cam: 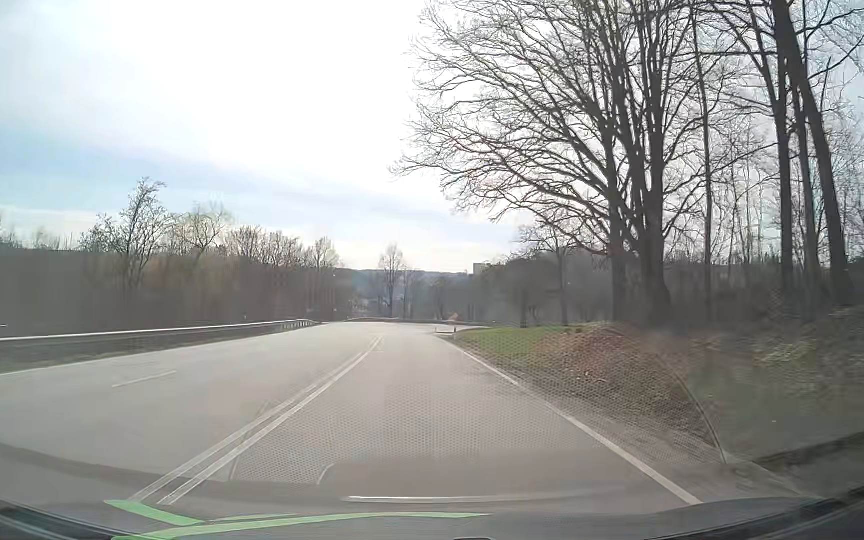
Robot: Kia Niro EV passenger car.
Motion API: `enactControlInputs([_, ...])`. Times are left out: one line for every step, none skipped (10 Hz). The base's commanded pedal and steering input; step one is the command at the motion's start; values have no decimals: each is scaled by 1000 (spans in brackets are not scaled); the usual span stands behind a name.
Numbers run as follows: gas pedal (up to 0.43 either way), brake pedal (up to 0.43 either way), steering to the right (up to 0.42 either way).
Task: Follow the waypoints while adhering to traffic rules and regulations
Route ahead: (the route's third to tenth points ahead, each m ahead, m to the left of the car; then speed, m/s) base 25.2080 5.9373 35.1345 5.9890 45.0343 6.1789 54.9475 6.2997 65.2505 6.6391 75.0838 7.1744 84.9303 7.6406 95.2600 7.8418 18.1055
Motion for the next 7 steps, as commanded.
enactControlInputs([0,73,-4])
enactControlInputs([0,73,-4])
enactControlInputs([0,73,-4])
enactControlInputs([0,79,-4])
enactControlInputs([0,79,-4])
enactControlInputs([0,79,-4])
enactControlInputs([0,79,-4])
